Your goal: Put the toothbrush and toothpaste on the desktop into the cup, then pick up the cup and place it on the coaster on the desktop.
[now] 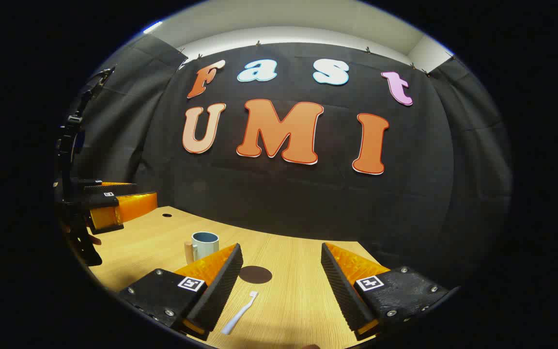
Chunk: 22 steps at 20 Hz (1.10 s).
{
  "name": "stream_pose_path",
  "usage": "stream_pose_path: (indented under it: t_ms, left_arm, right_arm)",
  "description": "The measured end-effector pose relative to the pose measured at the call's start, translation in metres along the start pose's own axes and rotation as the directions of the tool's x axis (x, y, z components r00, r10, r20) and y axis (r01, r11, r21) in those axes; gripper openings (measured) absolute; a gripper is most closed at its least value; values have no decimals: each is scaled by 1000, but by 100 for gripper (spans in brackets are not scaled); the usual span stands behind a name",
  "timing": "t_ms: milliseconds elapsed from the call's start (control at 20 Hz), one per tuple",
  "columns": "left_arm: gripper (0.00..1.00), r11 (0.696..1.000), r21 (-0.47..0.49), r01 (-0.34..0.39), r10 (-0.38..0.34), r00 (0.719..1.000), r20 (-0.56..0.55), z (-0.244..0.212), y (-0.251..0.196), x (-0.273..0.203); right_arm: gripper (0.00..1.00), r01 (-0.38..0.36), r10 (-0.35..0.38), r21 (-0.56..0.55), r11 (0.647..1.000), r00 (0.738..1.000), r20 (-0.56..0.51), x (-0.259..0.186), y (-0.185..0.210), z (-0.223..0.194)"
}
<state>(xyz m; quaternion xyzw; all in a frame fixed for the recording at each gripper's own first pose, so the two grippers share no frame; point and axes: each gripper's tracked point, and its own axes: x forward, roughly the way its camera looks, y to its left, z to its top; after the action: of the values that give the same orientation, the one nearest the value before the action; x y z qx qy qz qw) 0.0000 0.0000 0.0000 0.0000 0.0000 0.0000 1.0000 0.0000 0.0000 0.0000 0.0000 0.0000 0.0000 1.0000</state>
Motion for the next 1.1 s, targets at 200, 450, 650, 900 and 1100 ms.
stream_pose_path:
  t_ms: [200, 450, 650, 900, 1100]
  left_arm:
    - [100, 1000, 4, 16, -16, 1000, -9, 4, -6, 1]
    - [100, 1000, 22, 14, -13, 1000, -3, 7, -9, -1]
    - [100, 999, 38, 3, -2, 1000, -5, 7, -4, 1]
    - [98, 995, 98, 8, -7, 1000, -8, 17, -6, 14]
    - [100, 993, 114, 18, -10, 997, -71, 7, -6, 26]
  right_arm:
    - [98, 12, -12, 5, 1000, 1000, -9, -4, -3, -2]
    - [98, 7, -7, 1, 1000, 999, -36, -5, -3, -10]
    - [98, -19, 20, 12, 1000, 998, -55, 3, 4, -17]
    - [98, -35, 37, 22, 999, 994, -103, 15, 1, -20]
    - [98, -43, 54, 64, 997, 982, -181, 22, -4, -28]
